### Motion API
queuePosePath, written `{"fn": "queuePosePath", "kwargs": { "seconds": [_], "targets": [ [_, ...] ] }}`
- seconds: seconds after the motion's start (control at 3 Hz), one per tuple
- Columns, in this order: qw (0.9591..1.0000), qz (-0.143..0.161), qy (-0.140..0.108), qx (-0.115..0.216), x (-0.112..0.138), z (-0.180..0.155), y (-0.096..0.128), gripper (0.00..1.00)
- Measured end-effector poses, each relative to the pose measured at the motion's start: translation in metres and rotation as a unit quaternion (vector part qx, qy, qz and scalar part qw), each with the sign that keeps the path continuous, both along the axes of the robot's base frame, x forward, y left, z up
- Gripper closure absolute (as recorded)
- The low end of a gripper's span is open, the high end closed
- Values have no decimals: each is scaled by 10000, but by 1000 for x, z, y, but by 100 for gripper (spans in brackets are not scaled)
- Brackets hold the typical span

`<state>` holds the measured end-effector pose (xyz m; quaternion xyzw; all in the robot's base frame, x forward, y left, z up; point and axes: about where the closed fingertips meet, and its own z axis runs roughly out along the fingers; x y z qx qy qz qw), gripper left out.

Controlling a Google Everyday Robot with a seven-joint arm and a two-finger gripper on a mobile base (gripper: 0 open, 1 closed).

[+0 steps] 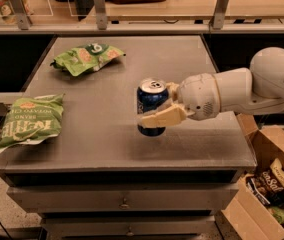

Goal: Pick pepsi can

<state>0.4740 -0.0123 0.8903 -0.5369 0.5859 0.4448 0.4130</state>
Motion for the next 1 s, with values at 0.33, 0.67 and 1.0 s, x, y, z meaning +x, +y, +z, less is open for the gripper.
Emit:
{"fn": "queuePosePath", "kwargs": {
  "seconds": [0.33,0.67,1.0],
  "targets": [
    [9993,-32,-316,204,7,41,-10,100],
    [9973,-15,-676,295,14,80,-20,100],
    [9967,-25,-751,313,16,88,-21,100]
  ]
}}
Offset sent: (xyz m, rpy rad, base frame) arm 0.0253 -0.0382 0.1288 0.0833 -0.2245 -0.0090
